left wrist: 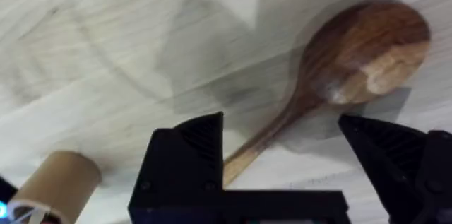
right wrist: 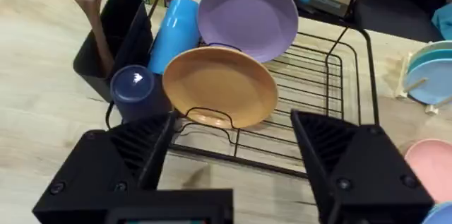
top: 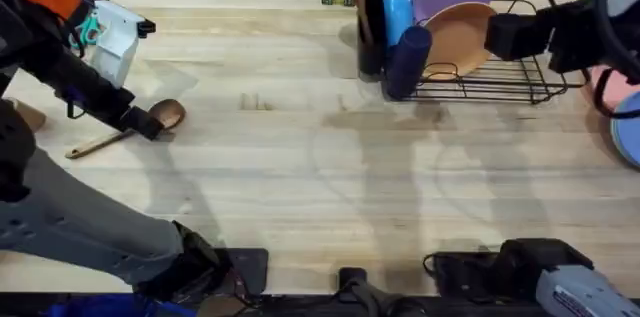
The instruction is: Pick up the spoon on the table one by one and put them onto the rack
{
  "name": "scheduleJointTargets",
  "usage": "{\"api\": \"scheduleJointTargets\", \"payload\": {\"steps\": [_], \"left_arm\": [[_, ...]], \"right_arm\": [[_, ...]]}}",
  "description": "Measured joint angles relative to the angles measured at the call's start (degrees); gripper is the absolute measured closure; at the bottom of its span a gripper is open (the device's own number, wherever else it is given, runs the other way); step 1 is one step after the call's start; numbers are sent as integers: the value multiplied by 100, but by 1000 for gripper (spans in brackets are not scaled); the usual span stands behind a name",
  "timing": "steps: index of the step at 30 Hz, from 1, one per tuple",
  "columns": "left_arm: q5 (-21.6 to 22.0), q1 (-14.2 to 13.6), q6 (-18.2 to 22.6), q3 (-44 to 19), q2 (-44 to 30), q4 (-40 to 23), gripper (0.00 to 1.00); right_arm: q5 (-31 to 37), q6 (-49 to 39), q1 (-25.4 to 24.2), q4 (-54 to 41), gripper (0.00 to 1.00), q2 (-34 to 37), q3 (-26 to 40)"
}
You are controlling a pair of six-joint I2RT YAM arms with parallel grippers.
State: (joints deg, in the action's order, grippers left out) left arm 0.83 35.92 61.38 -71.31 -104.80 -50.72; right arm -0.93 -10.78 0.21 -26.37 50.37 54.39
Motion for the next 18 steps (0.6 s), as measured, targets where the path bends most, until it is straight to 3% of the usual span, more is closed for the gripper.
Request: {"api": "scheduleJointTargets", "payload": {"steps": [11, 18], "left_arm": [[-119, 2, 127, -165, -201, -156, 11], [-216, 2, 127, -164, -213, -285, 290]], "right_arm": [[0, 1, 0, -4, 5, 0, 0], [0, 1, 0, -2, 5, 0, 0]]}}
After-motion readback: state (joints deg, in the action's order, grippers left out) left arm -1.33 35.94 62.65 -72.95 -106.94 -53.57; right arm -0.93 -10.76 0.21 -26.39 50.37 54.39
